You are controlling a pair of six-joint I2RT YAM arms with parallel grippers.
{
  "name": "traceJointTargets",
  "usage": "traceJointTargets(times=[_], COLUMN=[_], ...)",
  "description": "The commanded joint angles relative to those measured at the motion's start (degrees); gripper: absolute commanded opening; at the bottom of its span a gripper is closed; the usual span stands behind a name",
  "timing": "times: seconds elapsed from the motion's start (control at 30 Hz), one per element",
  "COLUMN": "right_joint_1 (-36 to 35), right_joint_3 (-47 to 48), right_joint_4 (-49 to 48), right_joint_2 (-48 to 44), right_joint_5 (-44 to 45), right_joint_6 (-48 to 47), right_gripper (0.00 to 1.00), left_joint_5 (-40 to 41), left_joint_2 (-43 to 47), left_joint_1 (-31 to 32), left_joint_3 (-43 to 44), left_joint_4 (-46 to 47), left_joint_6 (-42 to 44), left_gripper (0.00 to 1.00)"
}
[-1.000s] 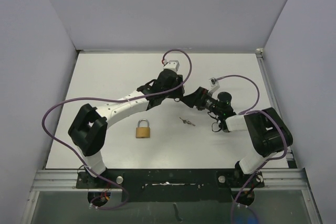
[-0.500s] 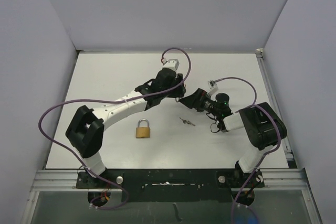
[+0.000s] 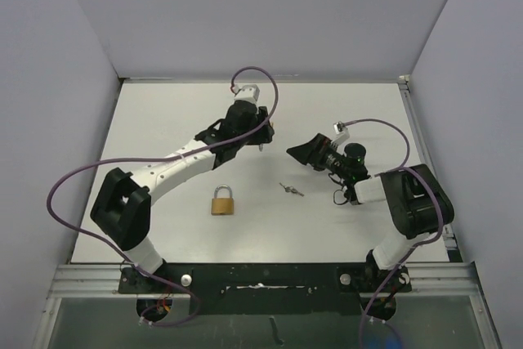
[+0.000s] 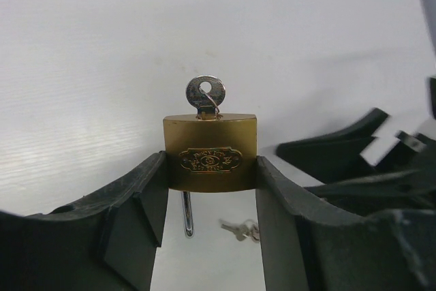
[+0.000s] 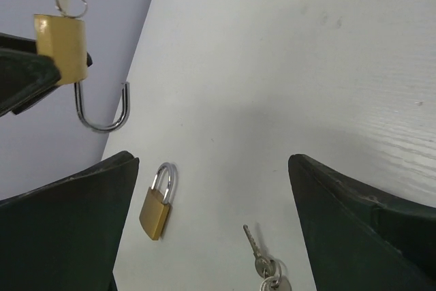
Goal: Unlock with the key
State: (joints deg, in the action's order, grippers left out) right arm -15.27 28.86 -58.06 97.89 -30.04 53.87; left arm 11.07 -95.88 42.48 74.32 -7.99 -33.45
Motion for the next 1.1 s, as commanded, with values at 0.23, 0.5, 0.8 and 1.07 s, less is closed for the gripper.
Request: traceJointTargets(times=[0.23,0.5,0.8,1.07], right_joint_1=[2.4,2.4,2.4,2.4], right_joint_3=[1.7,3.7,3.1,2.7], right_joint_4=[20.0,31.8,34.7,34.9], right_joint_2=[-20.7,-30.8,-33.3,-34.0], right_joint_5=[2.0,3.4,4.1,4.5], right_joint_6=[-13.2,-18.8,-19.9,-19.7], right_gripper=[0.98,0.98,0.98,0.98], left_joint_5=[15.4,11.3,2.5,0.8], left_joint_2=[-2.3,-12.8,-21.4,-28.9], left_joint_1=[-10.1,-16.6,-16.4,-12.3], left_joint_3=[3.5,8.7,16.9,24.4], left_joint_4=[-4.1,-5.4,-3.2,-6.1], left_joint_6=[15.1,21.7,20.1,17.2], left_gripper=[0.00,0.00,0.00,0.00])
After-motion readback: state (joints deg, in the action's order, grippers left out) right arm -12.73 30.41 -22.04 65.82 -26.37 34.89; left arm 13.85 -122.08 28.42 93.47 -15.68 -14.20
